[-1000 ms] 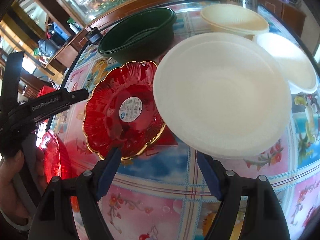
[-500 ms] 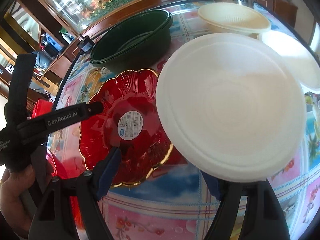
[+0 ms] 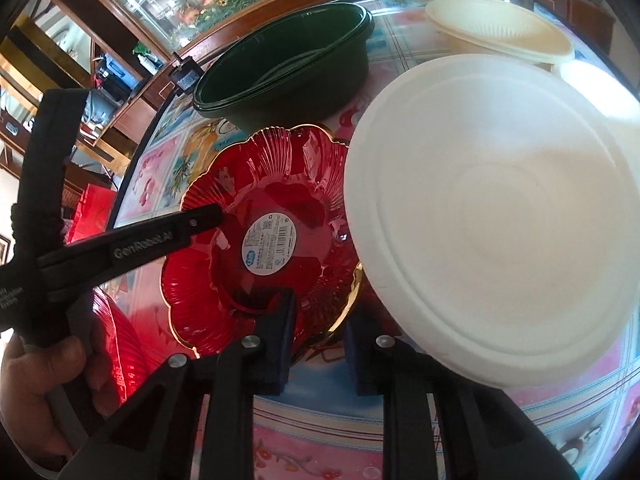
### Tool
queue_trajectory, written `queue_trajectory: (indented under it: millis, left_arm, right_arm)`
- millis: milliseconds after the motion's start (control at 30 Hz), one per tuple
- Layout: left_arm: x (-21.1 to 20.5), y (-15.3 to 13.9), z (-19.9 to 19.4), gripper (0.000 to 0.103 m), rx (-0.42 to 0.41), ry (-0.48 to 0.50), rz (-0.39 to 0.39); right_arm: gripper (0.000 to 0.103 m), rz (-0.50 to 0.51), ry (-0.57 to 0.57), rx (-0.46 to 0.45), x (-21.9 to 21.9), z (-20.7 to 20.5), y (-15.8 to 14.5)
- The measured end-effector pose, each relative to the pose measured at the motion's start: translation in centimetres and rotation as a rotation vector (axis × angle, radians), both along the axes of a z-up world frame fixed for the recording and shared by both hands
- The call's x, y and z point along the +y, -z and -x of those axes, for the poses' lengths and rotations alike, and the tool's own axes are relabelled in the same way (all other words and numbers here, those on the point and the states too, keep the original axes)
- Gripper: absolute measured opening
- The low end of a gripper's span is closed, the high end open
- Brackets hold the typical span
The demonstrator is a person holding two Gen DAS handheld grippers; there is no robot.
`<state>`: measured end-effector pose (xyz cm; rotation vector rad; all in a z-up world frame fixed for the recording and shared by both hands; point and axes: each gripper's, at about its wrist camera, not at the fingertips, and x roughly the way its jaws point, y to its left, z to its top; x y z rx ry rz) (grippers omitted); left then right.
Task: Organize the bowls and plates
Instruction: 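Close the right tool on the rim of the small red plate, then carry the small red plate onto the wedding plate held by the left tool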
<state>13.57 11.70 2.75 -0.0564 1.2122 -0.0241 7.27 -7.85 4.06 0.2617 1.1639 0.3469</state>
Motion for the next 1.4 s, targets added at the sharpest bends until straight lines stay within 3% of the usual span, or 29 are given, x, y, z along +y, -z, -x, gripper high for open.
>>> queue_trajectory:
  millis: [233, 567, 1000, 1233, 1400]
  left_arm:
    - [0.5, -0.5, 1.0, 0.024, -0.004, -0.007, 0.018]
    - [2.7, -4.1, 3.0, 0.024, -0.066, -0.055, 0.039]
    - [8.2, -7.8, 10.1, 0.024, -0.140, -0.180, 0.052]
    - [12.4, -7.6, 15.3, 0.024, -0.121, -0.278, 0.037]
    - [14.4, -5.9, 18.8, 0.024, -0.087, -0.336, 0.036]
  right_arm:
    - [0.020, 0.039, -0.019, -0.029, 0.3, 0.5, -0.8]
    - [0.021, 0.047, -0.062, -0.063, 1.6, 1.0, -2.8]
    - [0.021, 0.066, -0.210, -0.139, 5.7, 3.7, -6.6]
    - [0.024, 0.063, -0.327, -0.133, 9.9, 6.0, -6.7]
    - [0.024, 0.078, -0.414, -0.119, 12.8, 7.4, -5.8]
